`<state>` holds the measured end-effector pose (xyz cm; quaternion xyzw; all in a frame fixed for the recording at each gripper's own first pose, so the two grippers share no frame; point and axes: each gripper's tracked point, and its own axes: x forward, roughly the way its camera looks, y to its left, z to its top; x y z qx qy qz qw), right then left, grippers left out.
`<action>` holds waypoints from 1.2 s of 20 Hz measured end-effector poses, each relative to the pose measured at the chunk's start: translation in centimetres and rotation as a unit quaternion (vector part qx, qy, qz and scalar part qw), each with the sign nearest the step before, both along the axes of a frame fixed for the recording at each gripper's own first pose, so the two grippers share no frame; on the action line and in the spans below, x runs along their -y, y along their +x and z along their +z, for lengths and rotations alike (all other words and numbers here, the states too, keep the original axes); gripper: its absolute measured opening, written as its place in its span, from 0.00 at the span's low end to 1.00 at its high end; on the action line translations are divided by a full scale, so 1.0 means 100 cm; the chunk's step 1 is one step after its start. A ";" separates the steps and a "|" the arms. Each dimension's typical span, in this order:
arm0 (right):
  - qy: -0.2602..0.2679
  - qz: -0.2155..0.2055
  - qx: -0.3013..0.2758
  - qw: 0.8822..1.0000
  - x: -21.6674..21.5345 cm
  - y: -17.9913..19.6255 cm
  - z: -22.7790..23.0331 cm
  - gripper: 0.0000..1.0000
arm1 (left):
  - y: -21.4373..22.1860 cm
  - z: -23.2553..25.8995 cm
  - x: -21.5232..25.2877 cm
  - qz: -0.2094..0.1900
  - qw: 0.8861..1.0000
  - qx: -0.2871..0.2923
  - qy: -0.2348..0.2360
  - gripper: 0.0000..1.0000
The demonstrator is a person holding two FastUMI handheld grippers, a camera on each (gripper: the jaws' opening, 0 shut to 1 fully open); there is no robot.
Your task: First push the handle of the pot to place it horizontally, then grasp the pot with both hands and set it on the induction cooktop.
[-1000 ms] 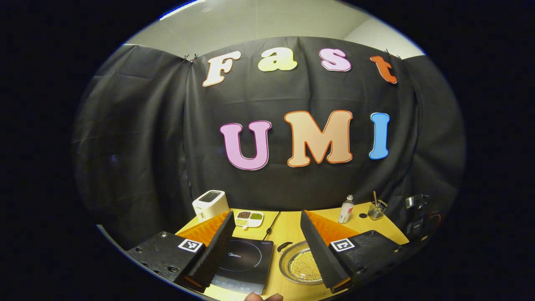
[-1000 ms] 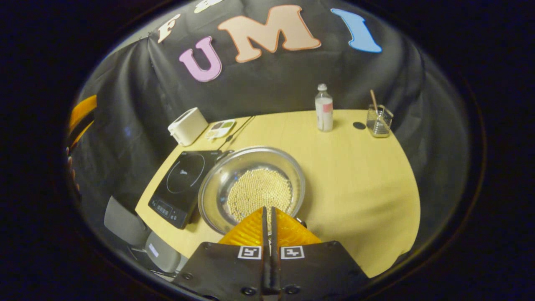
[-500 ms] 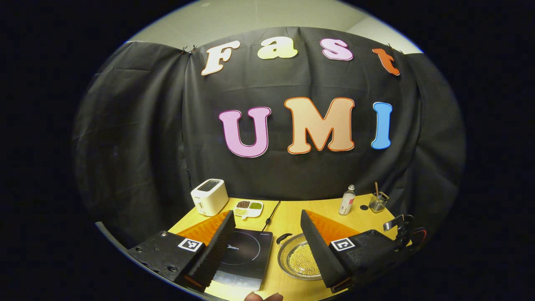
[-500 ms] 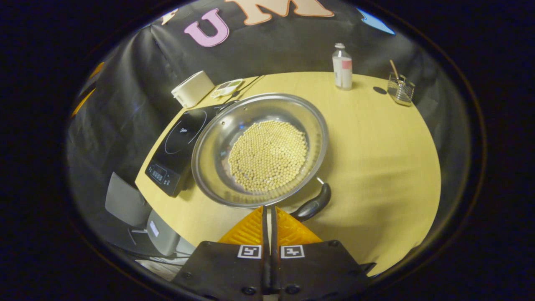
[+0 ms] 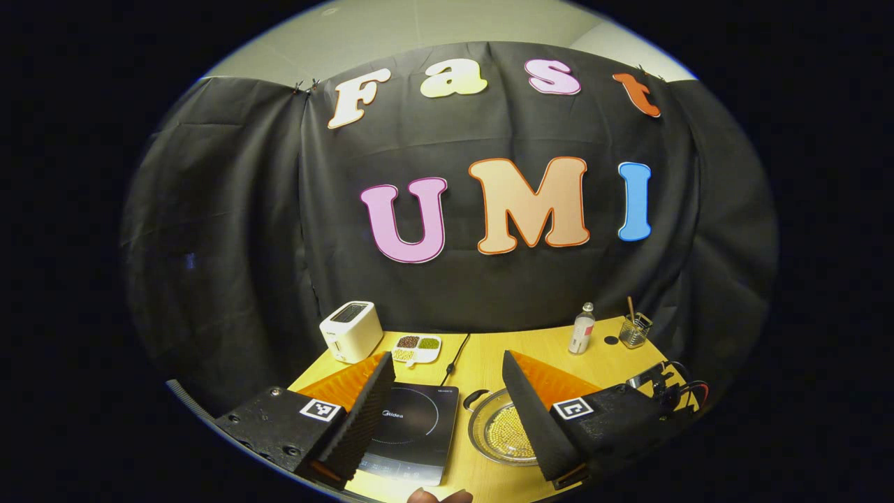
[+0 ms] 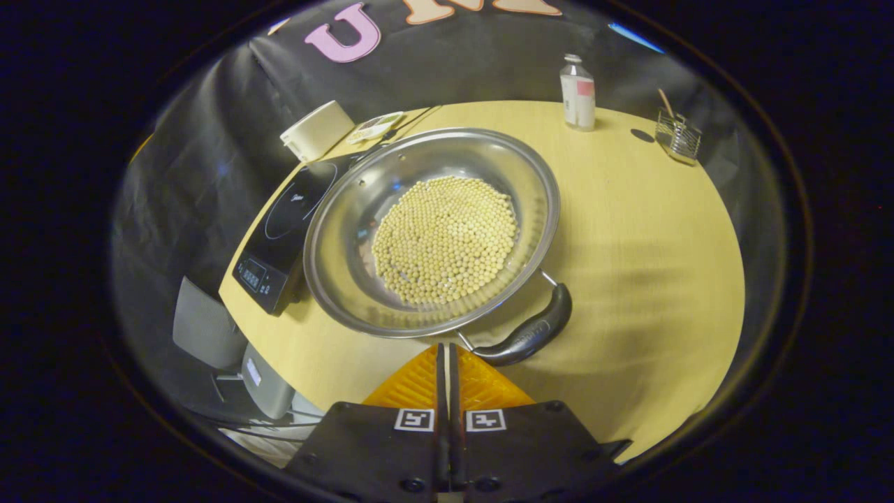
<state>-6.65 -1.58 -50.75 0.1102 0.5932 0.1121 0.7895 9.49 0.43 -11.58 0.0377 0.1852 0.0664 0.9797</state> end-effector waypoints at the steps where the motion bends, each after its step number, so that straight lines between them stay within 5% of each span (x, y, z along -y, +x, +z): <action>1: -0.002 -0.005 0.001 1.000 0.003 0.001 0.000 0.03 | 0.001 0.000 0.000 0.000 1.000 -0.001 0.000 0.95; 24: -0.056 -0.035 0.022 0.998 0.062 0.044 -0.020 0.03 | -0.005 -0.006 0.000 -0.004 1.000 -0.007 0.000 0.95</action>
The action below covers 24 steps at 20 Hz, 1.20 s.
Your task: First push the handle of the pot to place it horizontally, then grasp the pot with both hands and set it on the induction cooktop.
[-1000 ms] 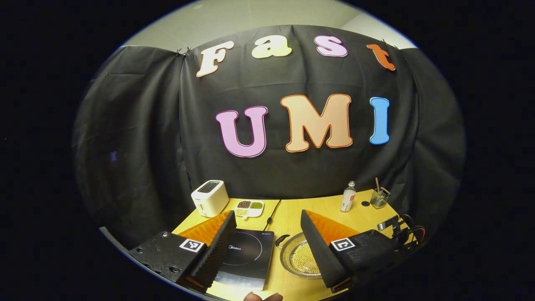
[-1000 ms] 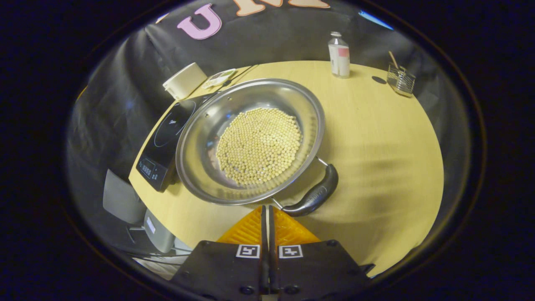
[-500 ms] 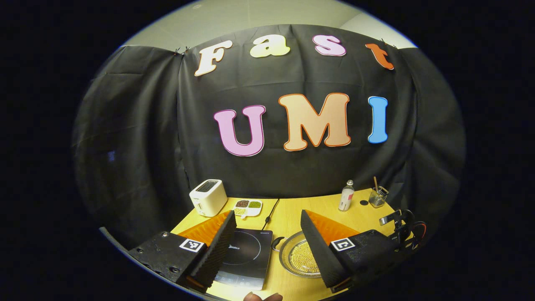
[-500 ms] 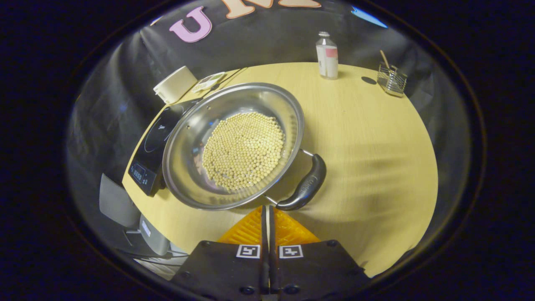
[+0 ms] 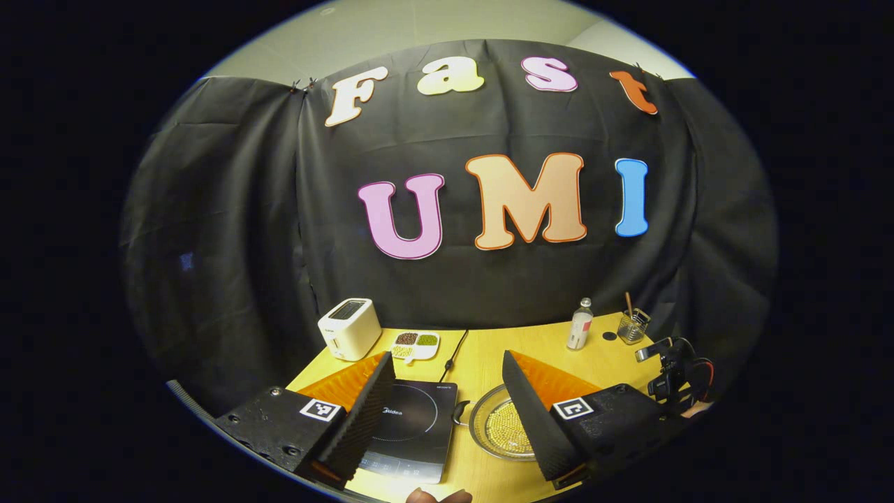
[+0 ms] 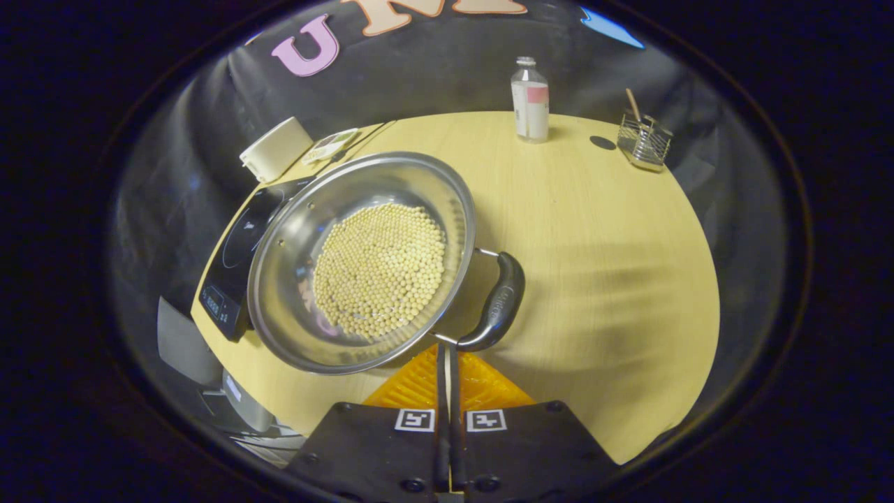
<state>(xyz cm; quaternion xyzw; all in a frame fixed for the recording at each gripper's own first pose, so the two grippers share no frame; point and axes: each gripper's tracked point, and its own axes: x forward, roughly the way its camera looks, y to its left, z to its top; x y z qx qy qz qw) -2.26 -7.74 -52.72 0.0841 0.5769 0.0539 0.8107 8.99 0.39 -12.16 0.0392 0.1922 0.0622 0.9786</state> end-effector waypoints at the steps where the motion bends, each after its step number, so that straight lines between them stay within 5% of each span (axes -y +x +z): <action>1: -0.004 0.001 0.002 1.000 0.003 0.002 -0.001 0.03 | -0.001 0.000 0.000 0.000 1.000 0.001 0.000 0.95; 24: -0.052 -0.027 0.027 0.998 0.032 0.030 0.006 0.03 | -0.005 -0.034 0.011 -0.017 0.999 -0.029 -0.034 0.95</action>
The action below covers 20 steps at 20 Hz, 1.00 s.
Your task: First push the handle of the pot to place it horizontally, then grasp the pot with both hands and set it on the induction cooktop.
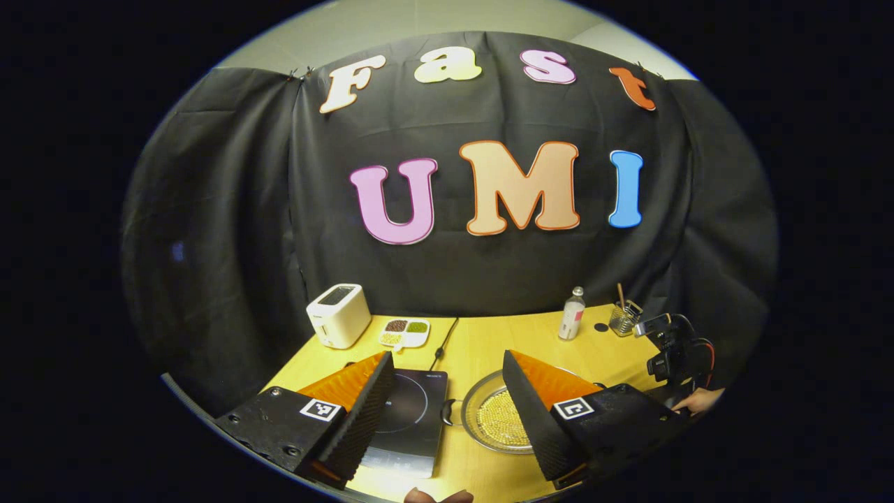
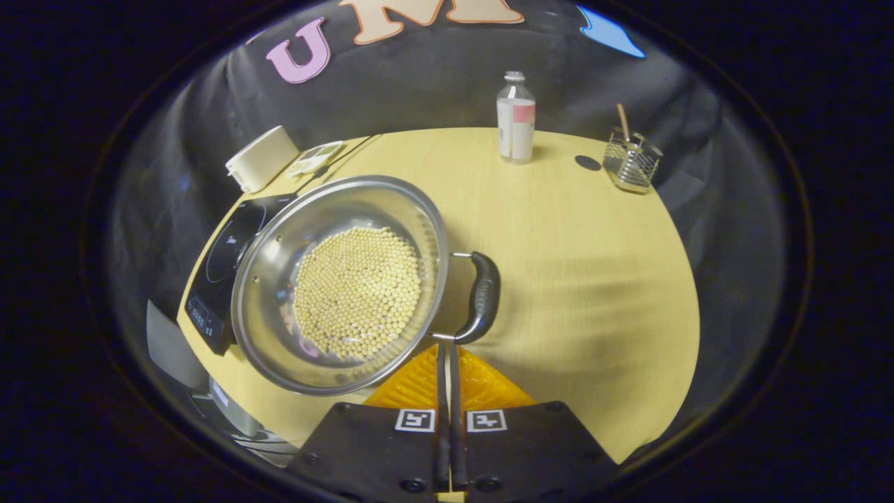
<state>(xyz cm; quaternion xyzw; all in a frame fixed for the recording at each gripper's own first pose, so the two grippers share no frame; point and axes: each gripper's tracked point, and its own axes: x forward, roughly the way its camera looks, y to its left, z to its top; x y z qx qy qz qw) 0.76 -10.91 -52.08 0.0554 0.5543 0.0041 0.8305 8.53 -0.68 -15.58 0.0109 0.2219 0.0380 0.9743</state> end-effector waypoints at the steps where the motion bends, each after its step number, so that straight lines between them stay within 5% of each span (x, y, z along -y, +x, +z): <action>1: 0.006 -0.010 0.001 1.000 -0.002 -0.001 0.006 0.03 | 0.002 -0.007 0.002 -0.003 1.000 -0.005 -0.009 0.95; 9: 0.001 -0.099 -0.008 0.995 -0.001 0.025 0.015 0.38 | 0.020 -0.117 -0.001 -0.047 0.991 -0.105 -0.075 0.96; 12: -0.030 -0.109 -0.009 0.993 0.007 0.041 0.008 0.34 | 0.031 -0.163 -0.009 -0.041 0.983 -0.155 -0.093 0.97; 15: -0.041 -0.115 -0.014 0.992 0.009 0.052 0.006 0.46 | 0.035 -0.213 -0.019 -0.039 0.971 -0.219 -0.088 0.97; 20: -0.076 -0.100 -0.007 0.992 0.015 0.069 0.005 0.51 | 0.038 -0.259 -0.017 -0.033 0.955 -0.279 -0.101 0.96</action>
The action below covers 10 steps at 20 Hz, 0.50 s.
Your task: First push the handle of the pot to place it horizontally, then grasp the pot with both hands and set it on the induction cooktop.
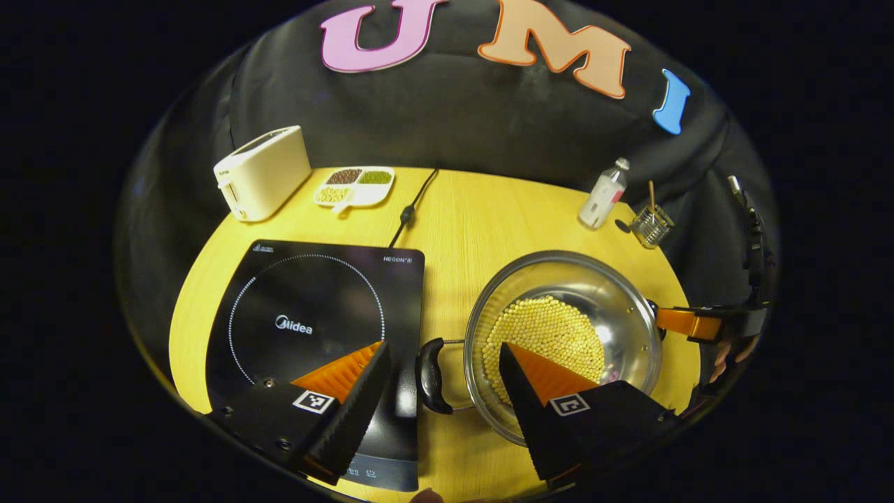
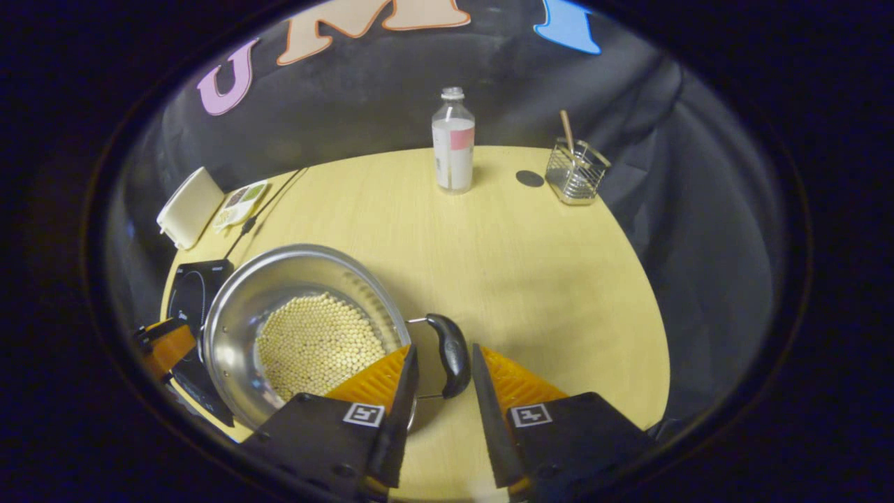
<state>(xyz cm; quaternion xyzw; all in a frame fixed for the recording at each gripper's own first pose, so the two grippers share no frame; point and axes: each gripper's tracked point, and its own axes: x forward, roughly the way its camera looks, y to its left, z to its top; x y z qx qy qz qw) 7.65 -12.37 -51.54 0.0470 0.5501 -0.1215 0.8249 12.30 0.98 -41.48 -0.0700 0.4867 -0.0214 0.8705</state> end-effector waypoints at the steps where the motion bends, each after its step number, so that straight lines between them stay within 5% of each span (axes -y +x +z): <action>1: -0.005 0.012 -0.002 1.000 -0.001 0.004 -0.002 0.55 | -0.002 -0.005 0.003 -0.005 1.000 -0.008 -0.002 0.96; 4: -0.047 0.048 0.005 0.998 0.004 0.017 -0.003 0.57 | -0.002 -0.016 0.004 -0.019 0.999 -0.025 0.011 0.94; 5: -0.055 0.060 0.003 0.997 0.004 0.019 -0.004 0.69 | -0.002 -0.020 0.007 -0.020 0.999 -0.027 0.011 0.93; 10: -0.032 0.082 -0.029 0.996 -0.009 0.014 -0.027 0.73 | -0.005 -0.035 0.007 -0.017 0.998 -0.050 0.020 0.89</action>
